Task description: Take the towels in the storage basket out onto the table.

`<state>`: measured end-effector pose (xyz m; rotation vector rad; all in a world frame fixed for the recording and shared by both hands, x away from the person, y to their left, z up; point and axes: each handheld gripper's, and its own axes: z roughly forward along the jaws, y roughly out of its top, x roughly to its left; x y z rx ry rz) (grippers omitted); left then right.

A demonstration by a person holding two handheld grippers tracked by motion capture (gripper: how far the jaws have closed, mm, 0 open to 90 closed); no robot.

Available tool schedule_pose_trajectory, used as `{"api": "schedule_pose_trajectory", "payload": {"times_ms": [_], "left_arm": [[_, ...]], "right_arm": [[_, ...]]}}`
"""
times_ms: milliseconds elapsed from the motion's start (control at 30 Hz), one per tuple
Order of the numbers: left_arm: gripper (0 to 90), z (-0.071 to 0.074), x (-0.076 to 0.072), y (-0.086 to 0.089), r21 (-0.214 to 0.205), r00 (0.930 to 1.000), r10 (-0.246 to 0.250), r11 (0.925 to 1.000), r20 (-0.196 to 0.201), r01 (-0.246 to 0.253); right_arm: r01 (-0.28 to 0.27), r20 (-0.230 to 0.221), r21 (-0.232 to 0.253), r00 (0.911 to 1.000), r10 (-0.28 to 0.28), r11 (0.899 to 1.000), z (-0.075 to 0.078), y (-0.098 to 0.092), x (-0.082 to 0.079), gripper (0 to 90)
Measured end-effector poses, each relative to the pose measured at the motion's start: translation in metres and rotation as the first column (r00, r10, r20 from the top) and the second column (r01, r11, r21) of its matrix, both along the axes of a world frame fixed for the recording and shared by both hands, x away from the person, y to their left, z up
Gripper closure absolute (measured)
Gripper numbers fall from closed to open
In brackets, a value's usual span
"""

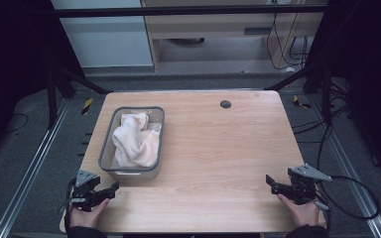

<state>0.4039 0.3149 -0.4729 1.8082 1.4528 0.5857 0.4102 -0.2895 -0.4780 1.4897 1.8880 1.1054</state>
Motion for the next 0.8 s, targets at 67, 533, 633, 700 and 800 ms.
{"api": "schedule_pose_trajectory", "payload": {"times_ms": [67,533,633,700,800], "left_arm": [[24.3,0.003,-0.001,0.001,-0.011,1.0,0.0,0.9999,0.003,0.0],[25.7,0.027,-0.005,0.005,-0.052,0.997,-0.006,0.9986,0.078,0.01],[25.3,0.034,-0.005,0.007,-0.065,0.995,-0.002,0.9978,0.1,0.009],[25.1,0.038,-0.005,0.006,-0.072,0.9939,-0.008,0.9973,0.11,0.016],[24.6,0.044,-0.005,0.006,-0.076,0.992,-0.017,0.9968,0.125,0.027]], "right_arm": [[-0.005,0.008,-0.024,1.0,0.005,1.0,0.0,0.001,-0.001,12.4],[-0.008,0.011,-0.039,0.9999,0.008,0.999,-0.002,-0.002,-0.006,12.6],[-0.008,0.01,-0.035,0.9999,0.008,0.999,-0.002,-0.002,-0.006,12.0],[-0.008,0.008,-0.026,0.9999,0.008,1.0,-0.002,-0.002,-0.007,11.9],[-0.009,0.007,-0.027,0.9999,0.009,1.0,-0.002,-0.002,-0.007,11.7]]}}
